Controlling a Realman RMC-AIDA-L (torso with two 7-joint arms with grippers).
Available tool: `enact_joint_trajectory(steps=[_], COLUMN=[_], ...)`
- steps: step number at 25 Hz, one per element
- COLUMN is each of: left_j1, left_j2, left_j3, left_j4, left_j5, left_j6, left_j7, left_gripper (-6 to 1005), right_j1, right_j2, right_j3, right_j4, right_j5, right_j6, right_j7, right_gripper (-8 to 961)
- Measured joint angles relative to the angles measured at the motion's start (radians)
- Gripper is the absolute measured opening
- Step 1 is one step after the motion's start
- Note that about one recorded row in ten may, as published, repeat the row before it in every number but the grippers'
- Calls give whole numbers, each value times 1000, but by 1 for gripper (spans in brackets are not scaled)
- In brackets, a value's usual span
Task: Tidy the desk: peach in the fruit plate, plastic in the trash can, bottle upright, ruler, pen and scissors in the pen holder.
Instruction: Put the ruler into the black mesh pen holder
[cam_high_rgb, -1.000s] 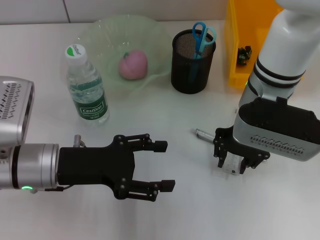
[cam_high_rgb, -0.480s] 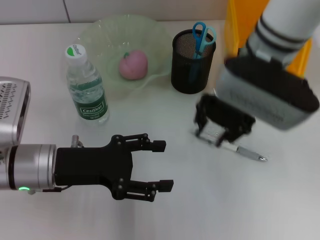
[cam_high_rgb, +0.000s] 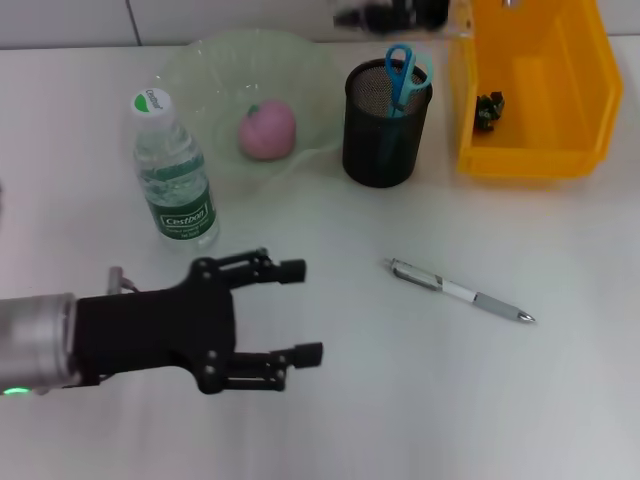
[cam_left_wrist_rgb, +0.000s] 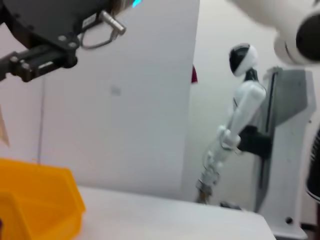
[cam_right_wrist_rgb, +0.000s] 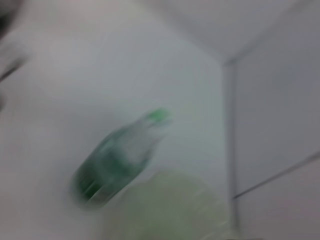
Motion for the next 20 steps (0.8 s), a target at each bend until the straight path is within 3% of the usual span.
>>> enact_joint_trajectory(steps=[1,2,3,4,5,7,8,9,10,12,13,16,19,20], left_j1=[0,30,30,38,38,41,41,41,41,41,41,41,41,41], left_j2=[0,2,2,8,8,14,16,18,18,22,22,25,27,27], left_j3=[0,-86,-86,-103,-103,-105,-105,-105,-105,-105,-105,-105,-106,-106], left_j4=[0,1,1,2,2,3,3,3,3,3,3,-1,-7,-8], left_j5=[0,-1,-1,-1,-1,2,5,7,7,8,8,8,5,4], left_j6=[0,69,69,99,99,113,114,115,115,124,124,125,126,126], left_j7=[0,54,54,60,60,62,62,61,61,61,61,59,48,47], left_gripper=[839,839,839,839,839,839,839,839,839,839,839,839,839,839], right_j1=[0,-71,-71,-151,-151,-257,-257,-328,-328,-401,-401,-448,-445,-445], right_j2=[0,4,4,5,5,4,4,5,5,6,6,7,8,8], right_j3=[0,-20,-20,-66,-66,-137,-137,-190,-190,-270,-270,-339,-349,-349], right_j4=[0,-9,-9,-11,-11,-12,-12,-7,-7,26,26,140,267,267], right_j5=[0,96,96,228,228,423,423,528,528,675,675,896,1101,1101], right_j6=[0,124,124,244,244,373,373,457,457,556,556,646,641,641], right_j7=[0,78,78,128,128,140,140,101,101,-6,-6,-197,-402,-402], right_gripper=[399,401,403,405,407,411,413,415,417,421,423,429,435,437])
